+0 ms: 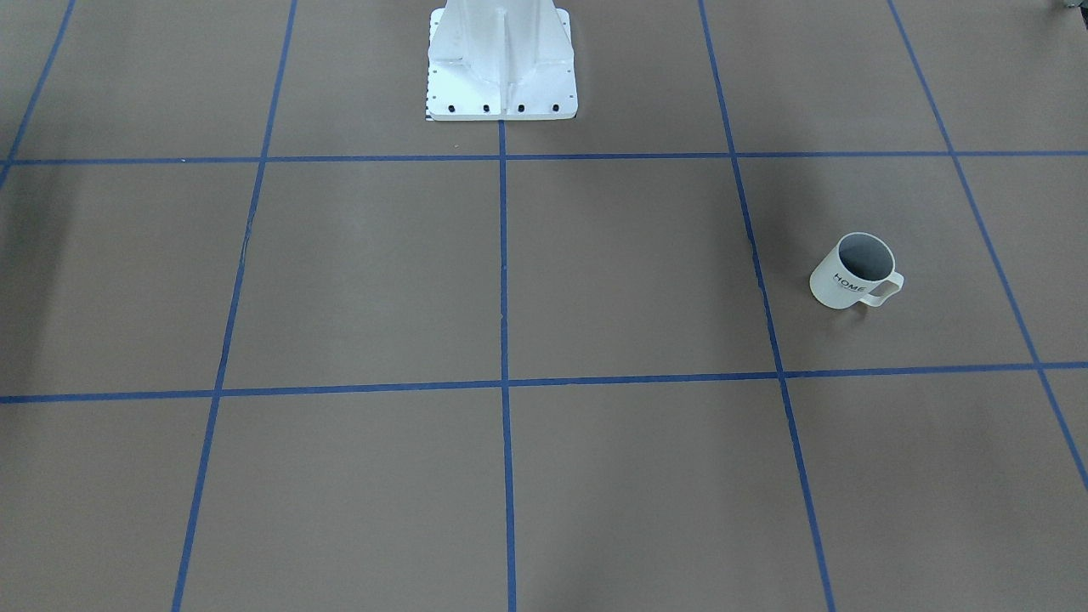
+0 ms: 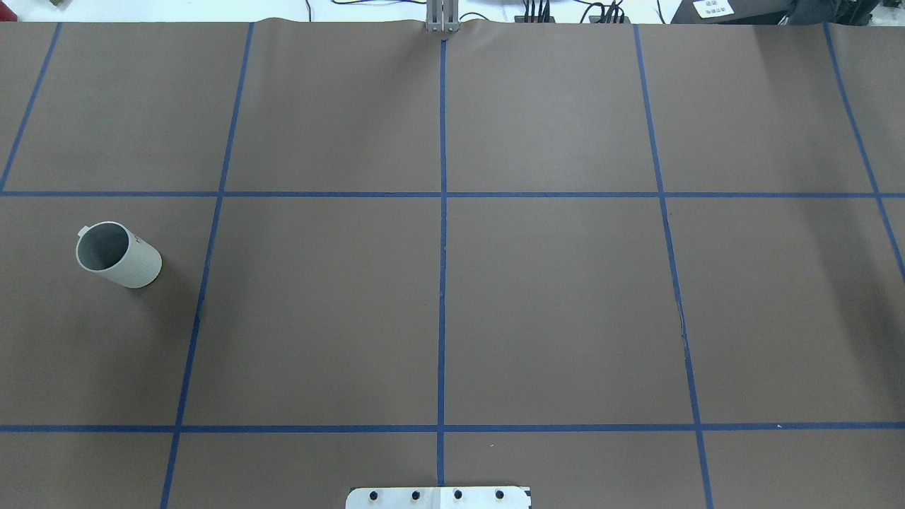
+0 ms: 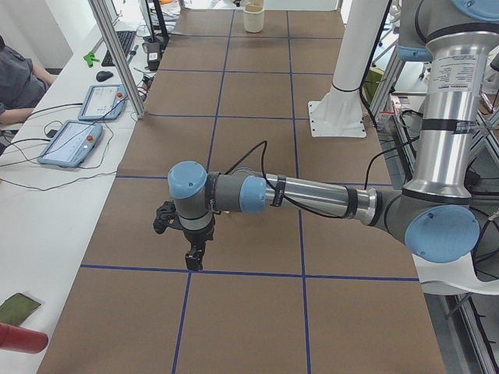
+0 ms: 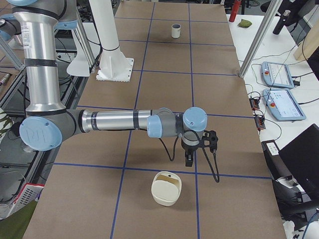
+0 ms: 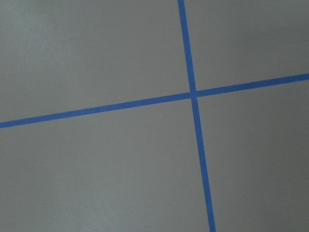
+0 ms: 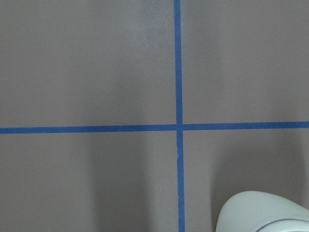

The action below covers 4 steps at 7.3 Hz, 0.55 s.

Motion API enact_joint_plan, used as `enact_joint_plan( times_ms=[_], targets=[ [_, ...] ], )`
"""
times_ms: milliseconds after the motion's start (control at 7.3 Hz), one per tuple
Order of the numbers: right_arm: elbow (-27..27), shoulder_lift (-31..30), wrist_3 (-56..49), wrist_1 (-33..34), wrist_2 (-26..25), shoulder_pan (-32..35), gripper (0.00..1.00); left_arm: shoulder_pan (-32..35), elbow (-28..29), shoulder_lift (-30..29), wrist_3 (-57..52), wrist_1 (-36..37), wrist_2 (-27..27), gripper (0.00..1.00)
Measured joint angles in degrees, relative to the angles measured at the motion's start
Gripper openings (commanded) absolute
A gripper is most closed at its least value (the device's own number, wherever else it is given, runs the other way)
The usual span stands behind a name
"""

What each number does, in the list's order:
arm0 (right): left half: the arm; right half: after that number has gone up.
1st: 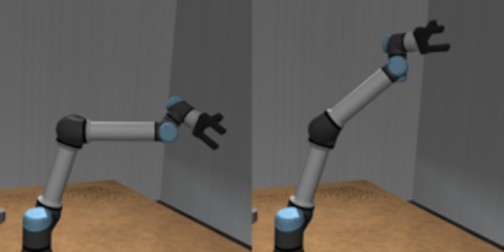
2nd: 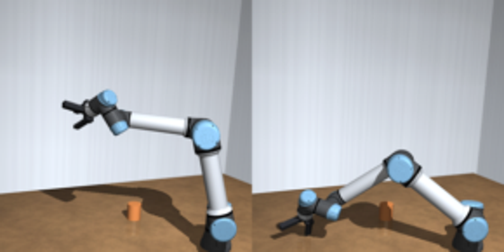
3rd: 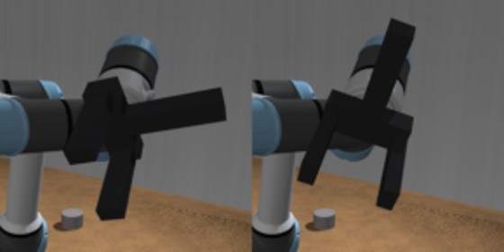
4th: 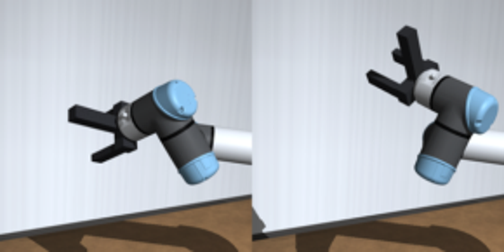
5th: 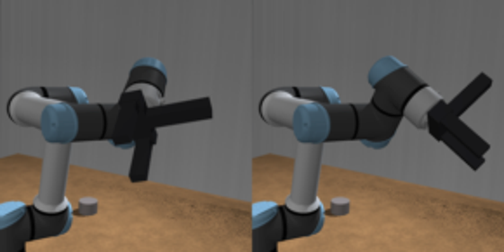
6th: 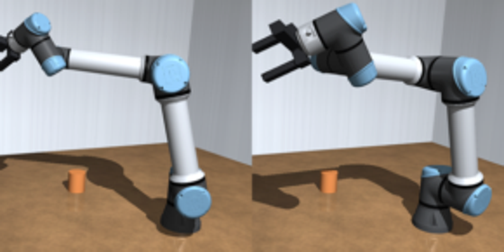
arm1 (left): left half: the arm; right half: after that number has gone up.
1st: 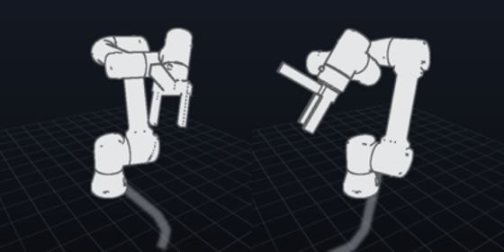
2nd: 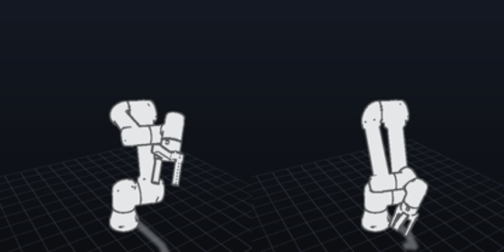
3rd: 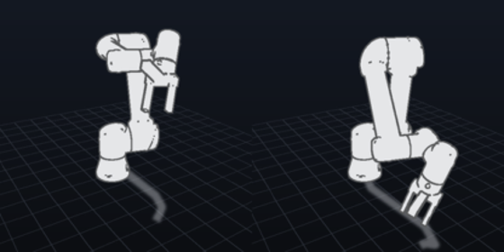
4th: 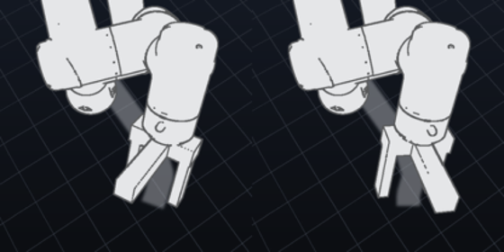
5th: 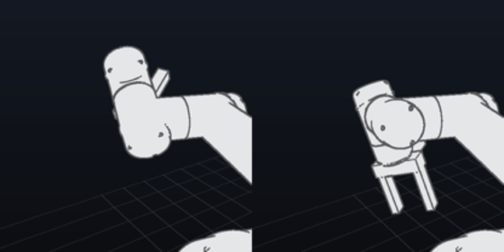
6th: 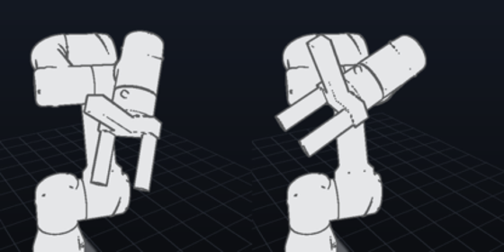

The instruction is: Left arm hands cup to right arm to dump lemon

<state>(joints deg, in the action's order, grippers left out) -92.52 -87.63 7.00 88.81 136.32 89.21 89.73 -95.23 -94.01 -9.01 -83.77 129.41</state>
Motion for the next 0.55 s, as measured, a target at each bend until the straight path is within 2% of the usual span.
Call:
enact_joint_plan(
  times_ms=[274,548],
  targets=[
    [-0.32,0.22,0.03,-0.03,0.11,0.00,1.00,-0.53,-3.49,-0.79,6.07,-0.03,0.86,1.00],
    [-0.88,0.31,0.07,0.00,0.12,0.00,1.00,-3.63,-9.00,-0.52,19.01,0.03,5.25,1.00]
  ],
)
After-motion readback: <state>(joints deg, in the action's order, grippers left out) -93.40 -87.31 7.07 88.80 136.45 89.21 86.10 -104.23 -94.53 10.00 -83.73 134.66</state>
